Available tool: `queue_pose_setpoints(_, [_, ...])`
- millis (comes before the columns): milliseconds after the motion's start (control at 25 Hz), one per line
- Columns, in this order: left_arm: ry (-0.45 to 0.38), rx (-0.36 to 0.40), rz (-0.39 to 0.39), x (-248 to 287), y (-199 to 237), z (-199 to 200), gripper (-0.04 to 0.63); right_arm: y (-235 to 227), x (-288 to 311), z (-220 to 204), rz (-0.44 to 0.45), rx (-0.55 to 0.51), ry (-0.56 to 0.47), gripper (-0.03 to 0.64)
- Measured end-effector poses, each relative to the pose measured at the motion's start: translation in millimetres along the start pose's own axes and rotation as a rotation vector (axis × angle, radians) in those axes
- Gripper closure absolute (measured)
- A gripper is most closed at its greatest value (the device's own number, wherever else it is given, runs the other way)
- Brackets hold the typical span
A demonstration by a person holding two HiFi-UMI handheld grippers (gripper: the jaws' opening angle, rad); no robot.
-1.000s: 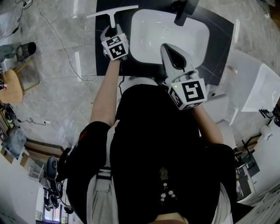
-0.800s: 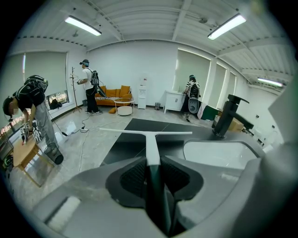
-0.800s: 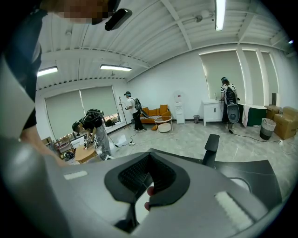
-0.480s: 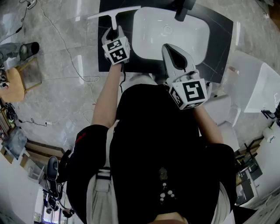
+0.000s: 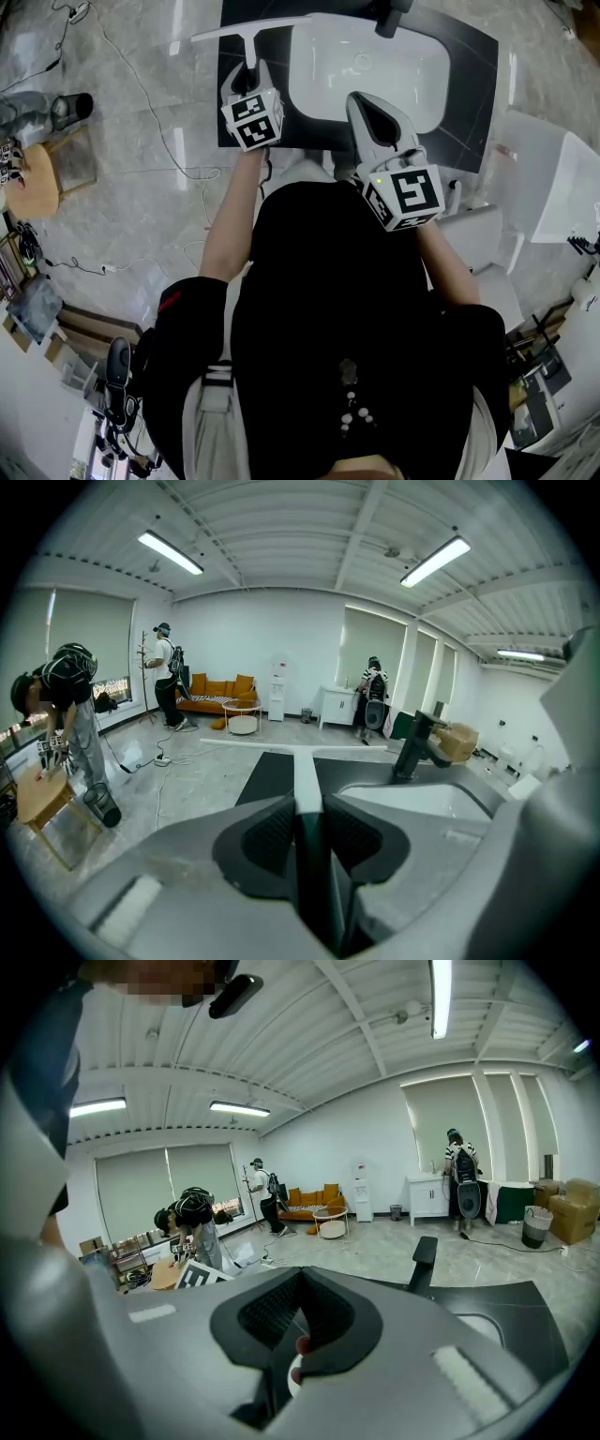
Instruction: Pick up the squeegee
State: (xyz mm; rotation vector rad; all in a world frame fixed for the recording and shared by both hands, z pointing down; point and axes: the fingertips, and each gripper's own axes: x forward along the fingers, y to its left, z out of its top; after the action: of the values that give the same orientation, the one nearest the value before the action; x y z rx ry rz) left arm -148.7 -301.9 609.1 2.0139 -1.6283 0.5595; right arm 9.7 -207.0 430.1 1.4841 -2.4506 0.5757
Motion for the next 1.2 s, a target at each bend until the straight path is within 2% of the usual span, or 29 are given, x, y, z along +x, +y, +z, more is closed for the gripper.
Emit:
queue_pose_setpoints(640, [-0.107, 0.036, -0.017, -74, 7, 31, 0.489, 47, -10, 7, 0.05, -0.036, -0.07, 0.615])
queue_pose_setpoints(1200, [-0.28, 0.032, -0.013, -129, 9, 101, 0.489, 59, -3, 35, 0.078, -0.055, -0.139, 0.614])
